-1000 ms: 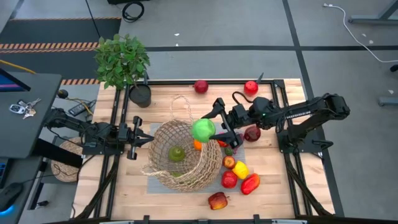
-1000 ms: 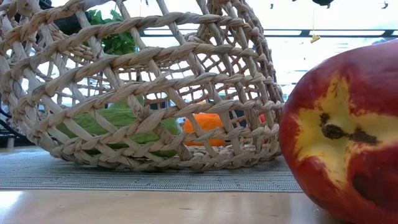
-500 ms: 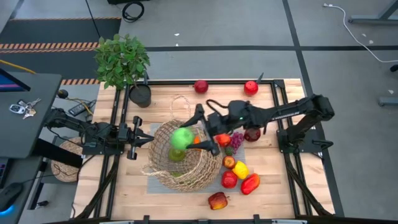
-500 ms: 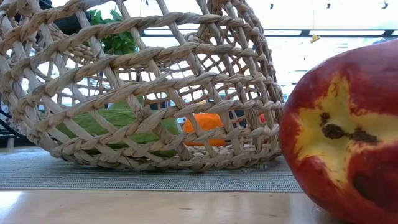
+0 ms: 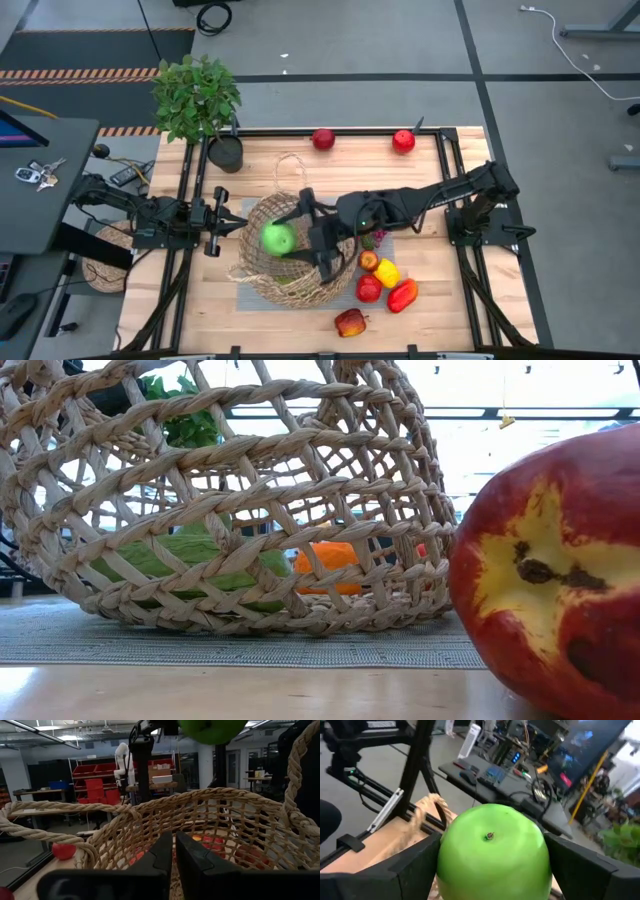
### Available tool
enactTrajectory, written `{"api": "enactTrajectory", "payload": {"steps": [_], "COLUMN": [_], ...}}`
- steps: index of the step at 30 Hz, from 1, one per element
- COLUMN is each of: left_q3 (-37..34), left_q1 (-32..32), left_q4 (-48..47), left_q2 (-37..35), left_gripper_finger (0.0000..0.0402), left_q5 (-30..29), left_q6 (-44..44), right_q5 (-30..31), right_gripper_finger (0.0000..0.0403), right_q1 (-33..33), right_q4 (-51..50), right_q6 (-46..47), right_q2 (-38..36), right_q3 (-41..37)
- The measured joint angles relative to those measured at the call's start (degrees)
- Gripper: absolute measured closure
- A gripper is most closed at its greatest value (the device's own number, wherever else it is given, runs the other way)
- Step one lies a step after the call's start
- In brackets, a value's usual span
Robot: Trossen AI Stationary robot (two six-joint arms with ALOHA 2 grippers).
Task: Build produce basket
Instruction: Put the green apple into the brown basket
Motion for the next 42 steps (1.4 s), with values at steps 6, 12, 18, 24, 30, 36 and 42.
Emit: {"api": "enactTrajectory", "payload": {"steps": [6,12,18,24,30,36,42], "left_q3": [0.0,0.0,0.0,0.0,0.0,0.0,0.0], "left_q1": [0.0,0.0,0.0,0.0,0.0,0.0,0.0], "left_q4": [0.0,0.0,0.0,0.0,0.0,-0.1,0.0], "left_q2": [0.0,0.0,0.0,0.0,0.0,0.0,0.0], "left_gripper_finger": [0.0365,0.0373,0.0368,0.0368,0.0373,0.0365,0.0372], "left_q5": [0.0,0.0,0.0,0.0,0.0,0.0,0.0], "left_q6": [0.0,0.0,0.0,0.0,0.0,0.0,0.0], "right_q5": [0.1,-4.9,-11.7,-12.1,-12.0,-11.9,-12.3], "right_gripper_finger": [0.0056,0.0056,0.0056,0.0056,0.0056,0.0056,0.0056], "right_q1": [0.3,-2.2,-4.6,-6.5,-6.5,-6.4,-5.9], "right_q4": [-1.4,-1.3,-0.1,0.5,1.3,1.2,0.4], "right_q6": [1.2,4.3,9.5,13.7,14.1,15.3,18.6], "right_q2": [-0.2,-0.1,-0.1,0.4,1.6,1.7,4.4], "right_q3": [0.0,0.0,0.0,0.0,0.0,0.0,1.1]}}
